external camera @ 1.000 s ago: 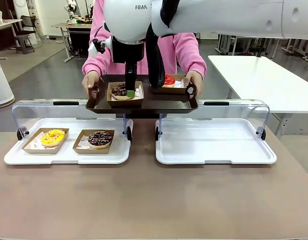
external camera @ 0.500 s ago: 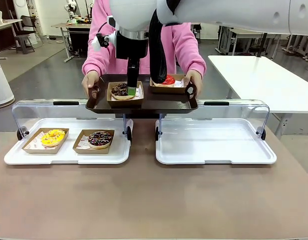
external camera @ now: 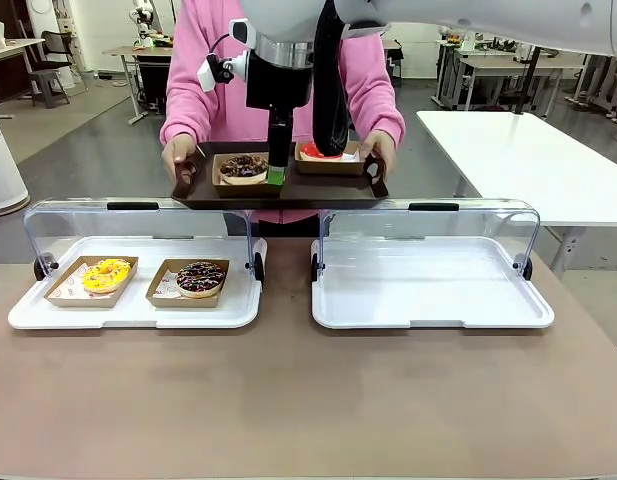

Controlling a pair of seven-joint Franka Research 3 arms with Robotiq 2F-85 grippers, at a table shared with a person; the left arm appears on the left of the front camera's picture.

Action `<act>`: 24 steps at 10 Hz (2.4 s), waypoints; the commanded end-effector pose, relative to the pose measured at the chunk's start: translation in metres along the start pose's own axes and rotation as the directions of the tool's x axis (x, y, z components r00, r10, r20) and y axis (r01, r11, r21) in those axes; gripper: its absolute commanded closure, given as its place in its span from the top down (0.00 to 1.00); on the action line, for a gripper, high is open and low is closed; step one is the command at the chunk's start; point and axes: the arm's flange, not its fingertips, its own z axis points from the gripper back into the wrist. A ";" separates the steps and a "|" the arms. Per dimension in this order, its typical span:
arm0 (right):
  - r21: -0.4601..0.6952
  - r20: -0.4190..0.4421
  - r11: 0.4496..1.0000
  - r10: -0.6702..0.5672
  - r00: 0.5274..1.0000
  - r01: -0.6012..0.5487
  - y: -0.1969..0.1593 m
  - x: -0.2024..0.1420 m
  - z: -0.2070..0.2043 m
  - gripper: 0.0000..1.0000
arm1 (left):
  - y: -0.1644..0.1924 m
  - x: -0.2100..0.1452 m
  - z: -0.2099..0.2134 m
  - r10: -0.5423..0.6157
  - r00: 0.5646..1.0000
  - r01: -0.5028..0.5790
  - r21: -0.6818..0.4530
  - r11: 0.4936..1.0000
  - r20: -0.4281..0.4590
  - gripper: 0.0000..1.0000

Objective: Provide the desired donut to the person.
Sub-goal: Place the picked Paper togo box onto the Handle tray extended by the person.

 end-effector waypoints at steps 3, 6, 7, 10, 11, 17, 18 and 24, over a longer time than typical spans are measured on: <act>-0.001 0.025 1.000 -0.007 1.000 0.007 -0.005 0.005 -0.001 1.00 | 0.000 0.001 0.001 0.018 1.000 -0.018 -0.006 1.000 0.008 1.00; -0.001 0.025 1.000 -0.007 1.000 0.007 -0.005 0.005 -0.001 1.00 | 0.000 0.001 0.001 0.018 1.000 -0.018 -0.006 1.000 0.008 1.00; -0.001 0.025 1.000 -0.007 1.000 0.007 -0.005 0.005 -0.001 1.00 | 0.000 0.001 0.001 0.018 1.000 -0.018 -0.006 1.000 0.008 1.00; -0.004 0.009 1.000 -0.001 1.000 0.001 -0.003 0.001 -0.003 1.00 | 0.000 0.001 0.001 0.018 1.000 -0.018 -0.006 1.000 0.008 1.00; -0.059 0.096 0.997 -0.050 0.994 0.056 0.002 -0.039 0.020 1.00 | 0.000 0.001 0.001 0.018 1.000 -0.018 -0.006 1.000 0.008 1.00; -0.029 0.547 0.907 -0.337 0.766 0.420 0.102 -0.319 0.034 1.00 | 0.000 0.001 0.001 0.018 1.000 -0.018 -0.006 1.000 0.008 1.00; -0.003 0.581 0.882 -0.383 0.718 0.472 0.107 -0.352 0.023 1.00 | 0.000 0.001 0.001 0.018 1.000 -0.018 -0.006 1.000 0.008 1.00; 0.050 0.642 0.891 -0.375 0.668 0.452 0.103 -0.446 -0.003 1.00 | 0.000 0.001 0.001 0.018 1.000 -0.018 -0.006 1.000 0.008 1.00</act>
